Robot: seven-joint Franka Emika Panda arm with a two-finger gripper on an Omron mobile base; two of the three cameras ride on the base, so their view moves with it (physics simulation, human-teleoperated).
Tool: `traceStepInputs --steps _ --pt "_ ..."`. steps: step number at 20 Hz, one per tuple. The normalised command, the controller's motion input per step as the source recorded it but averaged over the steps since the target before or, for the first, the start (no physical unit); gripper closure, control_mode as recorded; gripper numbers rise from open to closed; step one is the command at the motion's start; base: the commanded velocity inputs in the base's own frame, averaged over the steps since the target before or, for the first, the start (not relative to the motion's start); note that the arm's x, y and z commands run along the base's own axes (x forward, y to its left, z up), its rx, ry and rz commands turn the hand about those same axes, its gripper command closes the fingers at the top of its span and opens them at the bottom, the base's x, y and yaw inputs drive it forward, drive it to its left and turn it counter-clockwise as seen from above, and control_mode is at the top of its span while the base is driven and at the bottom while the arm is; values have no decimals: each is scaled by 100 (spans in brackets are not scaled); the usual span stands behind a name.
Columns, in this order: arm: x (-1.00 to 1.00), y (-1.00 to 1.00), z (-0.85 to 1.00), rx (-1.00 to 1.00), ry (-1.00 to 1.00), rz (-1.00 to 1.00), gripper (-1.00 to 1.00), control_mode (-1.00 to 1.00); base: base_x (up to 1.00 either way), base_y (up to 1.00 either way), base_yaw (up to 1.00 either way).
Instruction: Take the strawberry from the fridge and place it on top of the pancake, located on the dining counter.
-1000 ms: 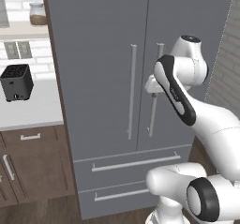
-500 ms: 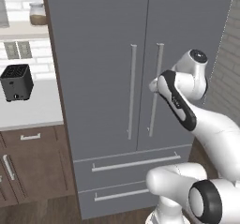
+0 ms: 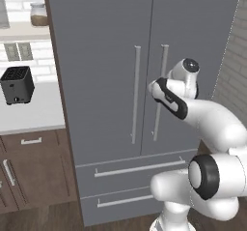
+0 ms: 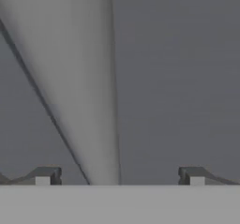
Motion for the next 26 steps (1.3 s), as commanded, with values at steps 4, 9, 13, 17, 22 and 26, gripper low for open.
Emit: traceStepInputs --steps 4,9,13,17,22,26 --pt "55 5 -1 0 0 -8 -100 -100 0 0 0" --pt "46 0 -20 -3 -9 -3 -100 -100 0 0 0" --pt "39 0 -15 -1 -8 -2 -100 -100 0 0 0" --pt "31 0 -8 0 -6 0 -100 -100 0 0 0" --pt "35 -2 -2 0 -1 0 100 -100 0 0 0" --pt "-4 -8 0 0 3 0 100 -100 0 0 0"
